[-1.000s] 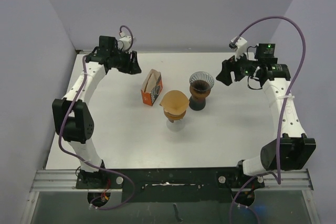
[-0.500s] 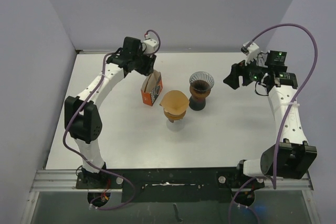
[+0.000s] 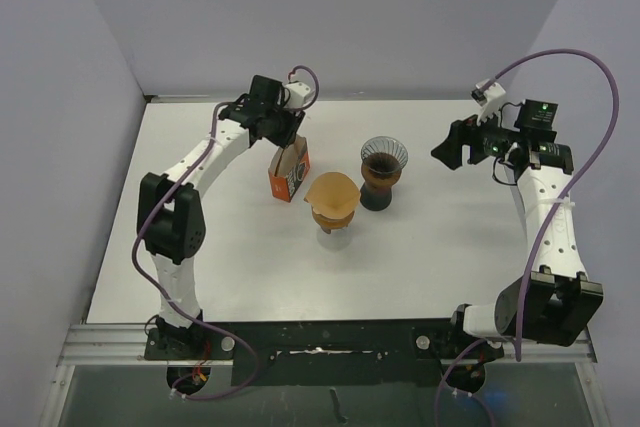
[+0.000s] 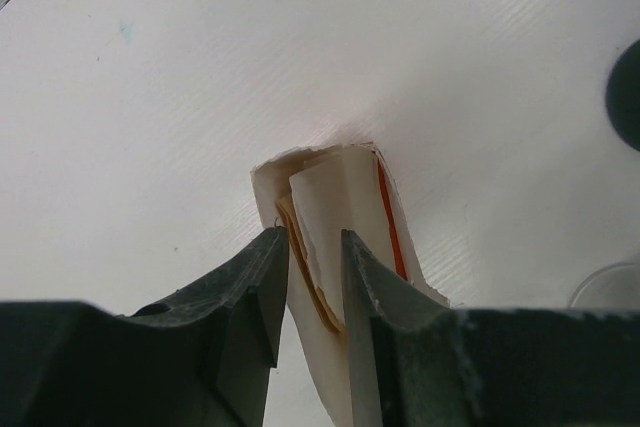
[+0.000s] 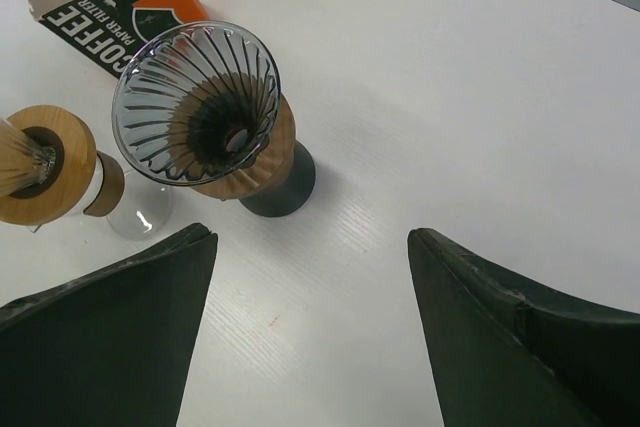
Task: Place the coffee filter in the dripper
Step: Pick up the coffee filter from the coffee filter holder.
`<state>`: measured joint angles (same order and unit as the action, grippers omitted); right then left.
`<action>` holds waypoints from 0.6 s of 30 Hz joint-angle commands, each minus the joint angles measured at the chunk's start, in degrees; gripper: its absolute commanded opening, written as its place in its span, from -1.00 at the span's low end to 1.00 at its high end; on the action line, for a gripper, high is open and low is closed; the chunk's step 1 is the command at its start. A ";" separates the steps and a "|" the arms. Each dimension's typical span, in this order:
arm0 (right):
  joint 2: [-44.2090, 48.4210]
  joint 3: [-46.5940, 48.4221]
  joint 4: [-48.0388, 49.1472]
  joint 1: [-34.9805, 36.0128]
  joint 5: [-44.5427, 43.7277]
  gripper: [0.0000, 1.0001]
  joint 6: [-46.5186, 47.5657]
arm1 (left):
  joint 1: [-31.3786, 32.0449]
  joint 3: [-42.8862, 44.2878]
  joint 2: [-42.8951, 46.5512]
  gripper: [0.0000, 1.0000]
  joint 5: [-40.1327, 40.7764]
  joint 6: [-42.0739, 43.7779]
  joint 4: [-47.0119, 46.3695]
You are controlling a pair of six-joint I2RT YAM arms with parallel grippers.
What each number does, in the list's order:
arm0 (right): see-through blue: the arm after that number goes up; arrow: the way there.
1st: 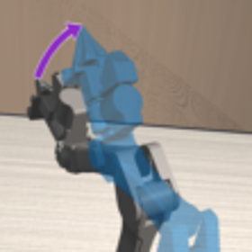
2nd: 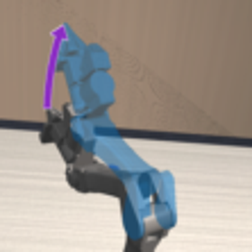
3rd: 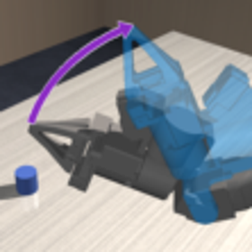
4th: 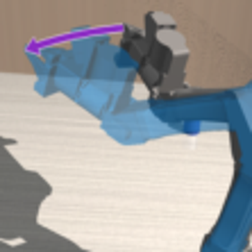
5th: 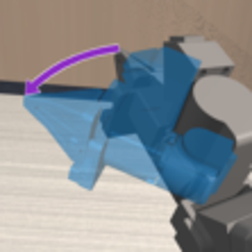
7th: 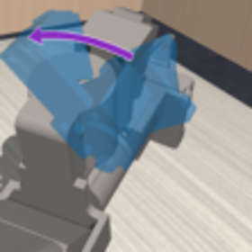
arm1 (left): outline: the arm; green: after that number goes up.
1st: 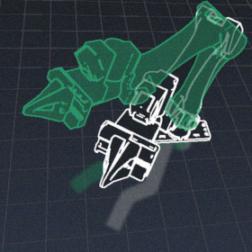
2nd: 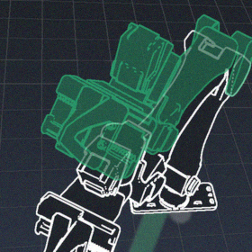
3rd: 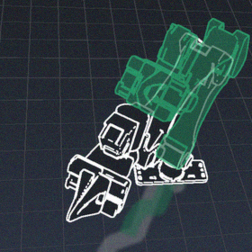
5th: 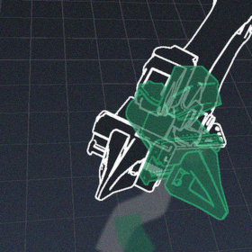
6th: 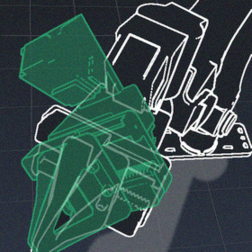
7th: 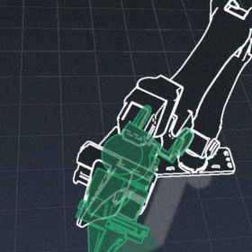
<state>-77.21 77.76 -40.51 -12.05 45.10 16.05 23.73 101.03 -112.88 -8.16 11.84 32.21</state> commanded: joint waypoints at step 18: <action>3.82 -2.85 5.01 -1.63 3.75 0.62 -1.72 | 4.31 6.26 -3.86 -0.54 9.66 3.39 0.47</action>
<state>-75.61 75.24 -38.50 -13.13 46.81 14.74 27.70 104.27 -116.36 -0.38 14.24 33.58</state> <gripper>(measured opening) 0.811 0.238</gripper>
